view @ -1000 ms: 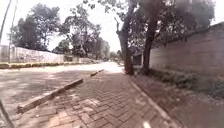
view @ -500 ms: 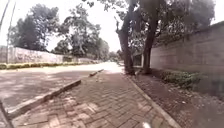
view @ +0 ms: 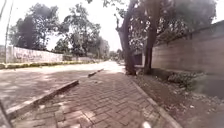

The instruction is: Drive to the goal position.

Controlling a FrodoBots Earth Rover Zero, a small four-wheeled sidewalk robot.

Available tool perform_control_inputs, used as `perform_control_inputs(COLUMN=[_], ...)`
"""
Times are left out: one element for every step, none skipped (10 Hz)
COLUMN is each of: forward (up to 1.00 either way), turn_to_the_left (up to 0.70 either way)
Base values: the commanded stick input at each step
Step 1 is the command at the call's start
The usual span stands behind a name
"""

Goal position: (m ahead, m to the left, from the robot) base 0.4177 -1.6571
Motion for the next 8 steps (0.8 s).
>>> perform_control_inputs(forward=[0.50,0.50,0.50,0.50,0.50,0.50,0.50,0.50], turn_to_the_left=[0.00,0.00,0.00,0.00,0.00,-0.01,-0.03,-0.05])
